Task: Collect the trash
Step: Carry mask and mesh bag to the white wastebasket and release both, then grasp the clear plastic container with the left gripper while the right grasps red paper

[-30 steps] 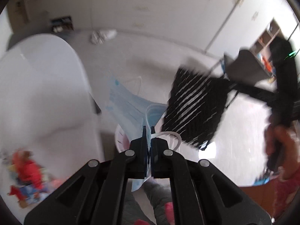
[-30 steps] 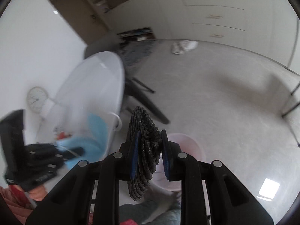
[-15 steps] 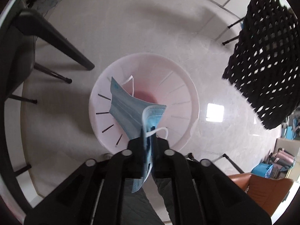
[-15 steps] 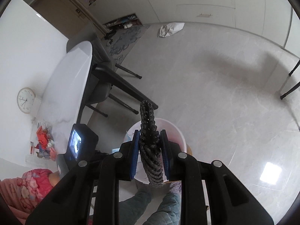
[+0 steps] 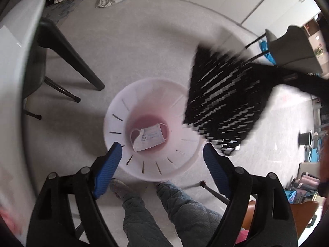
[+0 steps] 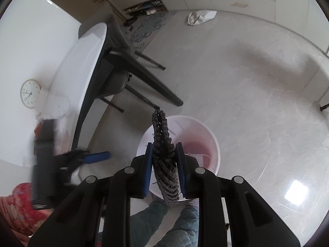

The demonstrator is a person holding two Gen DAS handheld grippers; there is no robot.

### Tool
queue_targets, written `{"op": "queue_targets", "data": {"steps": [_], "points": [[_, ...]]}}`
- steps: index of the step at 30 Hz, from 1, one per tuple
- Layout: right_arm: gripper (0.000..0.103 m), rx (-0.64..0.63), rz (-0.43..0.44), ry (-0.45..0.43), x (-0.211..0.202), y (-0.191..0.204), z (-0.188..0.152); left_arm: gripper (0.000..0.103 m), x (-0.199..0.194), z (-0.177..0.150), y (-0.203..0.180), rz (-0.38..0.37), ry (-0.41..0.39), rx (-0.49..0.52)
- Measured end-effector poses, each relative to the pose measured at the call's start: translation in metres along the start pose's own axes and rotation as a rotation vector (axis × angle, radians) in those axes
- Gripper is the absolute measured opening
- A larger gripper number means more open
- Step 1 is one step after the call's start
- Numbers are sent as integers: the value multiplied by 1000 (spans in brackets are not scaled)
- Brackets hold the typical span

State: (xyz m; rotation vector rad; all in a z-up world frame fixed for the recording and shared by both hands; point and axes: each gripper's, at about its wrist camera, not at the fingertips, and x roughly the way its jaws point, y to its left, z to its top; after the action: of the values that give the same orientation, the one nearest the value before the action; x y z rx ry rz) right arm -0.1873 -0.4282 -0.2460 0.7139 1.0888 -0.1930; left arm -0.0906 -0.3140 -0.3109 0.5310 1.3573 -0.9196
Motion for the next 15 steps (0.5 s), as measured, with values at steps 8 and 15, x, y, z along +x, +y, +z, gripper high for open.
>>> {"op": "queue_targets", "data": {"steps": [8, 15], "points": [[85, -42, -47, 148, 67, 20, -16, 95, -134, -38, 20, 40, -186, -126], [101, -207, -155, 54, 13, 89, -5, 95, -242, -82, 61, 212, -344, -277]]}}
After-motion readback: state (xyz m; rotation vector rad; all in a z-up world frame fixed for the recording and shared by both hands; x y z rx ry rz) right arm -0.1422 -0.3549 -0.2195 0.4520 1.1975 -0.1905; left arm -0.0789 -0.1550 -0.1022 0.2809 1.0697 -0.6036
